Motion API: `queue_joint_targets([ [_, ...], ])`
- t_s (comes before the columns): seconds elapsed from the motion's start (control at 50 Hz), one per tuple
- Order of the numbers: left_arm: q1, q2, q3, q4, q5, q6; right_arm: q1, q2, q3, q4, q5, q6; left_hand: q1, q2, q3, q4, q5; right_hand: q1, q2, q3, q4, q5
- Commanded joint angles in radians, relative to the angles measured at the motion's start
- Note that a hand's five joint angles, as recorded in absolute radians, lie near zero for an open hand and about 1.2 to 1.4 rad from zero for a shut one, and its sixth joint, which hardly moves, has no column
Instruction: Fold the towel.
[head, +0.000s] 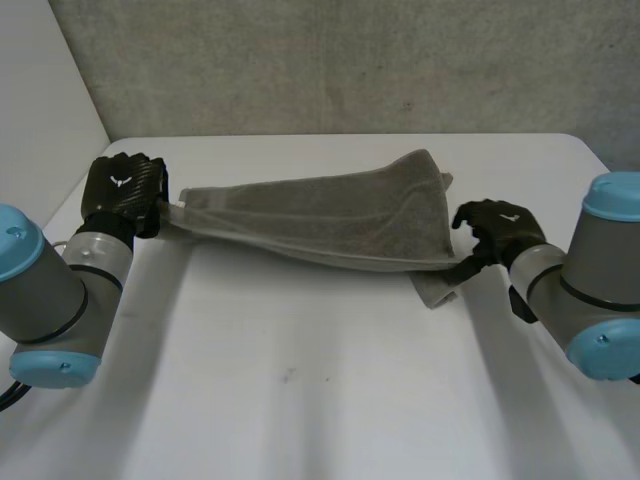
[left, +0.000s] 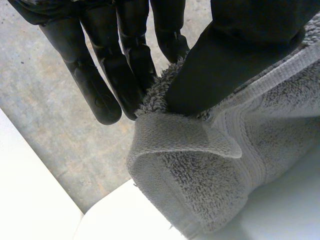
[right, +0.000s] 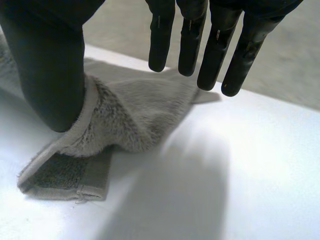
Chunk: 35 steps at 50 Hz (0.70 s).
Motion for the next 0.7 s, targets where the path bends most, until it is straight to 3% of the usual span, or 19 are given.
queue_joint_targets([
  [0.02,-0.002,0.011,-0.002,-0.001,0.000,-0.002,-0.033,-0.055,0.096,-0.007,0.035,0.218,0.239,0.179,0.182,0.179,0.185,0.053,-0.010,0.006,0.010,0.012],
  [0.18,0.008,0.037,-0.001,-0.001,-0.002,-0.003,-0.036,-0.086,0.164,0.004,0.035,0.282,0.239,0.179,0.182,0.179,0.185,0.067,0.005,0.021,0.025,0.027],
  [0.42,0.010,0.040,-0.005,-0.007,-0.002,-0.003,-0.021,0.011,0.127,0.006,-0.007,0.412,0.239,0.179,0.182,0.179,0.185,0.091,0.028,0.044,0.048,0.050],
  [0.56,0.015,0.045,-0.002,-0.041,0.000,-0.003,-0.013,0.029,0.118,-0.003,-0.010,0.416,0.239,0.179,0.182,0.179,0.185,0.079,0.017,0.033,0.037,0.038],
  [0.7,0.015,0.057,-0.004,-0.053,-0.002,-0.006,0.070,0.080,0.074,-0.005,0.001,0.416,0.239,0.179,0.182,0.179,0.185,0.064,0.002,0.018,0.022,0.024],
])
